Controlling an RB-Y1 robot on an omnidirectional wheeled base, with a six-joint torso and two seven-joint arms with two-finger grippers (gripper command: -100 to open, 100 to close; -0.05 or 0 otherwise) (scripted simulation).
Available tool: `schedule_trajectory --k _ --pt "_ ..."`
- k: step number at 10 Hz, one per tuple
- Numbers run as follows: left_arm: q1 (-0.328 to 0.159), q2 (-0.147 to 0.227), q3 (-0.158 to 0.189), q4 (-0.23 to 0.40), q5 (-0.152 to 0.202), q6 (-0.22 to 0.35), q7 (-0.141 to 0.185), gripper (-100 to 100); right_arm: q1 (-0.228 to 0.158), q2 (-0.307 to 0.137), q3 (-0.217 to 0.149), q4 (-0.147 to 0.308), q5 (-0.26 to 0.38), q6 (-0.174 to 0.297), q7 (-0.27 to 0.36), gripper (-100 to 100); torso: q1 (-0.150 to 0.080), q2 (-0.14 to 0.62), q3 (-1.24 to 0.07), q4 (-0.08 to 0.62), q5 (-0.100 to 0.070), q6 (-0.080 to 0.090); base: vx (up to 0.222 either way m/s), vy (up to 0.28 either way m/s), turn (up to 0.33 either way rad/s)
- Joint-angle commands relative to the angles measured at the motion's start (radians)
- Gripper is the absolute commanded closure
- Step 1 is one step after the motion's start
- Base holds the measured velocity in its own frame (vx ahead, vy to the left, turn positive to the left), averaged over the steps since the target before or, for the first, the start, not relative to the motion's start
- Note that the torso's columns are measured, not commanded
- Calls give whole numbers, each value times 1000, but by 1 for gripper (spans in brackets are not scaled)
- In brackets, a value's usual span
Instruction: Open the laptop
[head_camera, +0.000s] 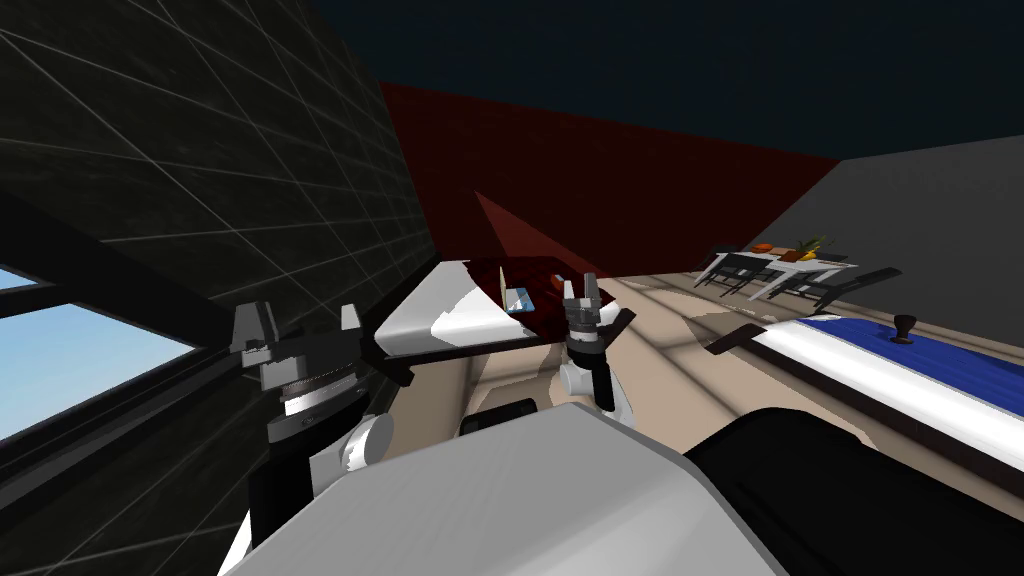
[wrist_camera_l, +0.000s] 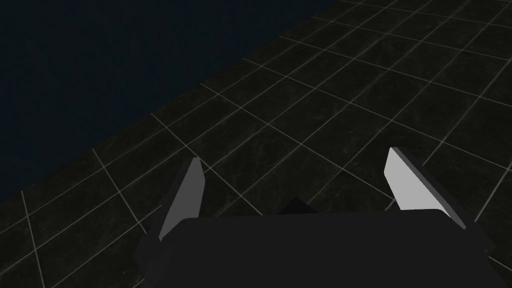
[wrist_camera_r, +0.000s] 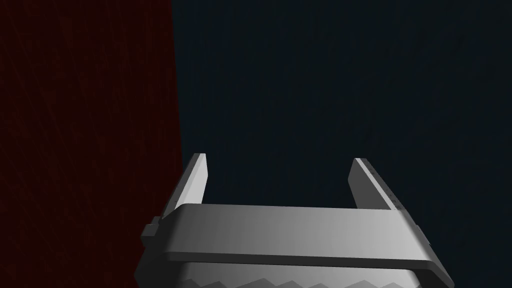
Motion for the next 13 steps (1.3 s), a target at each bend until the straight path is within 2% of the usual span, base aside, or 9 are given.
schedule_trajectory --k 1,9,10,12,13 --pt "0 0 0 0 0 0 0 0 0 0 0 0 0 0 0 0 0 40 -82 41 0 0 0 0 0" --pt "0 0 0 0 0 0 0 0 0 0 0 0 0 0 0 0 0 618 -1234 617 0 0 0 0 0" --pt "0 0 0 0 0 0 0 0 -13 -50 -1 11 36 3 7 -100 0 691 -1382 691 0 0 7 2 -4" --pt "0 0 0 0 0 0 0 0 -44 -107 -3 36 100 11 22 -100 0 734 -1471 734 0 0 3 0 -3" --pt "0 0 0 0 0 0 0 0 -44 -110 -3 36 120 11 22 -100 0 737 -1475 737 0 0 0 0 0"
